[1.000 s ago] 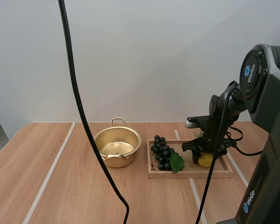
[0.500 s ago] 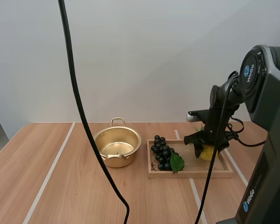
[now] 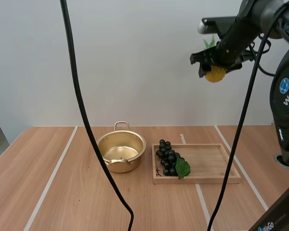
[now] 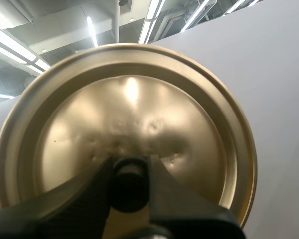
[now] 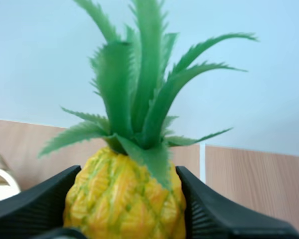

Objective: Open the pot, put the pineapple inside, and close it

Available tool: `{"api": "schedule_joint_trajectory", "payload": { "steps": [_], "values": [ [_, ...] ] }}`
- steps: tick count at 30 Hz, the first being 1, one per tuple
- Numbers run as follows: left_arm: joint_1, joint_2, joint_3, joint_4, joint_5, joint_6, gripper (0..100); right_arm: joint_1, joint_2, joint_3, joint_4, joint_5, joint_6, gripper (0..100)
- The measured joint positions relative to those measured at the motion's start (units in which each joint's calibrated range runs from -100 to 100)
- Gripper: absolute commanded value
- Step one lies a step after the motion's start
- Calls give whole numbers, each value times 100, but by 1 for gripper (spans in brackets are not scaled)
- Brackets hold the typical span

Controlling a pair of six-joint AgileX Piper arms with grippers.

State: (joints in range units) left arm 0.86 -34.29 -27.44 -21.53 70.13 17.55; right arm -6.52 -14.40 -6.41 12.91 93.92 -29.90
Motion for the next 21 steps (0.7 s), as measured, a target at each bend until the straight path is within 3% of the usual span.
{"api": "schedule_joint_trajectory", "payload": {
  "steps": [4, 9, 15, 21],
  "values": [
    [0, 0, 0, 0, 0, 9, 0, 386, -13, -463, 53, 367, -19, 0],
    [0, 0, 0, 13, 96, 9, 0, 1218, 97, -557, 17, 502, -19, 0],
    [0, -41, 0, 86, 501, 41, 0, 2237, 736, -566, -803, 574, -28, 0],
    [0, -181, 0, 128, 555, 222, 0, 2680, 1543, -566, -1028, 586, -28, 0]
  ]
}}
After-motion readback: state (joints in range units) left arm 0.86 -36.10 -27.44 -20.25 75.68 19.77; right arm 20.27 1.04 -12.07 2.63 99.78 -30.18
